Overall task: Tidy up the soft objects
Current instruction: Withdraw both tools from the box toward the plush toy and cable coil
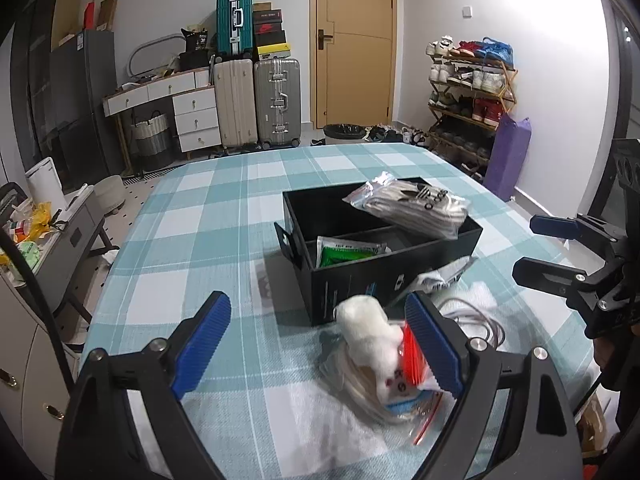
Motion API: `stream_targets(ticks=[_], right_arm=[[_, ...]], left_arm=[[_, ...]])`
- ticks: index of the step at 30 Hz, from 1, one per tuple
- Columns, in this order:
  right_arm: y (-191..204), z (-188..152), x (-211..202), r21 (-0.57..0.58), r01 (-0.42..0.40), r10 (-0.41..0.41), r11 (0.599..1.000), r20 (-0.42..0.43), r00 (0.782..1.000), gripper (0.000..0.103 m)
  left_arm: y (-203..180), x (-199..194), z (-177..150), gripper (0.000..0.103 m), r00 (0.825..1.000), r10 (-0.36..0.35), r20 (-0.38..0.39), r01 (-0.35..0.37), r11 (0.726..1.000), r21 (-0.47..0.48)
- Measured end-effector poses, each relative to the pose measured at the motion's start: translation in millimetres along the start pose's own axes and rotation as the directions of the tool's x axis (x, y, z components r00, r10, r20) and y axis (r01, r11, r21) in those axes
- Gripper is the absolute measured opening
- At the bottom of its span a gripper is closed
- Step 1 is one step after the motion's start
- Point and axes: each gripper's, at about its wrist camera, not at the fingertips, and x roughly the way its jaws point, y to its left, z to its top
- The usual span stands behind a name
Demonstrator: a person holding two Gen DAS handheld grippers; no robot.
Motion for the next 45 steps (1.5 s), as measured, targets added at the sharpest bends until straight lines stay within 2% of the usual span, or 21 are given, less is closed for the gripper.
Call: stream_targets(ticks=[16,29,39,45], right_arm=[[16.7,-13.2,1.0,-0.007,-0.046,0.046,0.999,-0.022,0.999,0.102],[35.8,-20.8,22.7,-0.033,-0.1,0.096,0.994,-0.095,0.991,0.102],[41.2,-31.1,42.8,-0.07,-0.054,0.041,0.996,-0.177,0.983,0.102],[37.5,-35.8,48.1,-0.06,-0.06,0.047,0.996,-0.199,0.979,0.102]], left_arm=[[-8.4,0.6,-10.8,0.09,1.0,0.008,-0.011,-0.008,1.0,0.024],[5.4,15.0,-15.5,0.09,0.999,0.028,-0.039,-0.029,0.999,-0.033],[-1.7,27.3,-21.5,0.09,0.997,0.017,-0.074,-0.019,1.0,-0.023],[-0.7,30.7,-23.1,0.09,0.996,0.003,-0.087,-0.006,0.999,-0.033]])
